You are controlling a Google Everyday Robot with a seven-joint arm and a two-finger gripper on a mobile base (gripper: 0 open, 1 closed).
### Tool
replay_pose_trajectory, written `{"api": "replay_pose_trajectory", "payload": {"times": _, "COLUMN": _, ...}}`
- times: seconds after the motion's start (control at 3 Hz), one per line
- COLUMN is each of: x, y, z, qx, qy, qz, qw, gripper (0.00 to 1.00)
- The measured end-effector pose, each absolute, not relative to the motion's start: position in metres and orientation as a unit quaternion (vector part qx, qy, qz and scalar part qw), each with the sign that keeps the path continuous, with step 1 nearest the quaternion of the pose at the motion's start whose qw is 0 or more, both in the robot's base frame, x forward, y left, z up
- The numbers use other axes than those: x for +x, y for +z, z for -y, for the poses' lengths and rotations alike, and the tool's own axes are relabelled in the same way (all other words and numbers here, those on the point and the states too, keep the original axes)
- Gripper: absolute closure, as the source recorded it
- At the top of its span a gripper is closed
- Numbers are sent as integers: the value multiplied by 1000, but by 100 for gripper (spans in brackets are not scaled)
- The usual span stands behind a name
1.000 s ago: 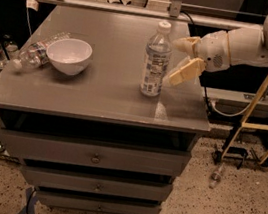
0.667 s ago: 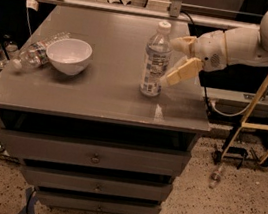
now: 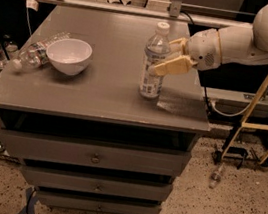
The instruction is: Knock blue plastic bottle over
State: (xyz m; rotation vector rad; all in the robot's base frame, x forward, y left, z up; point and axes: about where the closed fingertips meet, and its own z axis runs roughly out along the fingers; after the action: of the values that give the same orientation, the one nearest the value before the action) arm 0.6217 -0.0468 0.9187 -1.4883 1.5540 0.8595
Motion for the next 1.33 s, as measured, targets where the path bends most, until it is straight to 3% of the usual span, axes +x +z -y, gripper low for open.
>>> {"api": "replay_pose_trajectory", "payload": {"times": 0.33, "x": 620, "y": 919, "z": 43, "qx": -588, "qy": 346, "qz": -613, "qw": 398, "gripper": 69}}
{"api": "replay_pose_trajectory", "payload": {"times": 0.67, "x": 623, "y": 928, "z": 46, "qx": -614, "qy": 291, "qz": -626, "qw": 383, "gripper": 98}}
{"api": "replay_pose_trajectory", "payload": {"times": 1.33, "x": 634, "y": 939, "z": 60, "qx": -677, "qy": 107, "qz": -655, "qw": 317, "gripper": 100}}
